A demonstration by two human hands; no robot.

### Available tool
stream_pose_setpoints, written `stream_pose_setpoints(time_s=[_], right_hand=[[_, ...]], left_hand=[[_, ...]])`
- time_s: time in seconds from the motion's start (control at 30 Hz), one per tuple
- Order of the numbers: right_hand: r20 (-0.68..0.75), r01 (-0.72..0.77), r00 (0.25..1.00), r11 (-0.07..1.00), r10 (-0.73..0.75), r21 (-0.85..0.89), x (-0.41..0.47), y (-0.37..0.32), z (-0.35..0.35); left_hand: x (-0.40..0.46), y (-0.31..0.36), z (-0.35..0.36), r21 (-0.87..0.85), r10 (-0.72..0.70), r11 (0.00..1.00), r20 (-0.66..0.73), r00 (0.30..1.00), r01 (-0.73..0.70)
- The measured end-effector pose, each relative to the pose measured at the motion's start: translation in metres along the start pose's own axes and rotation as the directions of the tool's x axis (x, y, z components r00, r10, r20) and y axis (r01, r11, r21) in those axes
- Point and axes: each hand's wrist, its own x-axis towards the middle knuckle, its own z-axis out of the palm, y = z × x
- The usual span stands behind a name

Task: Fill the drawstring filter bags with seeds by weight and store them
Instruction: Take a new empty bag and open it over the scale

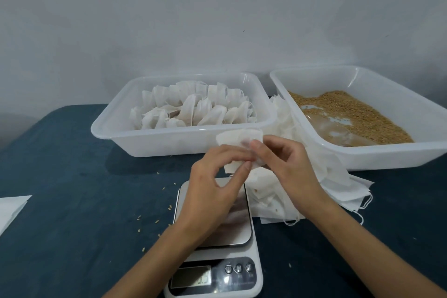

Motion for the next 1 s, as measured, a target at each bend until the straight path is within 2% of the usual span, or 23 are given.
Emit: stream_pose_setpoints(time_s=[0.07, 0.1, 0.17, 0.23, 0.33, 0.4, 0.67, 0.8, 1.0], right_hand=[[-0.024, -0.08, 0.996, 0.991, 0.083, 0.106, 0.002, 0.001, -0.006], [-0.008, -0.129, 0.991, 0.972, 0.133, 0.195, 0.003, 0.001, -0.007], [0.035, -0.175, 0.984, 0.936, 0.172, 0.306, 0.004, 0.002, -0.009], [0.014, -0.152, 0.988, 0.955, 0.154, 0.254, 0.004, 0.003, -0.008], [-0.145, -0.015, 0.989, 0.996, 0.002, -0.09, 0.003, 0.008, -0.006], [-0.191, 0.024, 0.979, 0.974, -0.068, -0.224, 0.002, 0.012, -0.007], [-0.135, 0.024, 0.99, 0.994, -0.038, -0.102, -0.002, 0.007, -0.006], [0.027, 0.057, 0.998, 0.993, -0.054, -0.099, -0.004, 0.004, -0.004], [-0.079, 0.066, 0.994, 0.985, -0.079, -0.156, -0.005, 0.006, -0.004]], left_hand=[[0.001, 0.001, -0.002, 0.043, -0.04, 0.998, -0.103, 0.994, 0.045], [0.003, 0.001, -0.003, 0.003, -0.129, 0.991, -0.138, 0.982, 0.131], [0.007, 0.004, -0.006, -0.205, -0.37, 0.916, -0.093, 0.924, 0.346], [0.01, 0.001, -0.008, -0.418, -0.503, 0.782, 0.015, 0.864, 0.463], [0.01, 0.0, -0.01, -0.465, -0.502, 0.763, 0.009, 0.865, 0.448], [0.01, 0.0, -0.01, -0.481, -0.496, 0.765, -0.015, 0.868, 0.429], [0.014, -0.005, -0.012, -0.47, -0.538, 0.776, -0.145, 0.831, 0.42], [0.012, -0.005, -0.009, -0.424, -0.491, 0.814, -0.138, 0.86, 0.397], [0.013, -0.012, -0.013, -0.414, -0.47, 0.836, -0.199, 0.86, 0.361]])
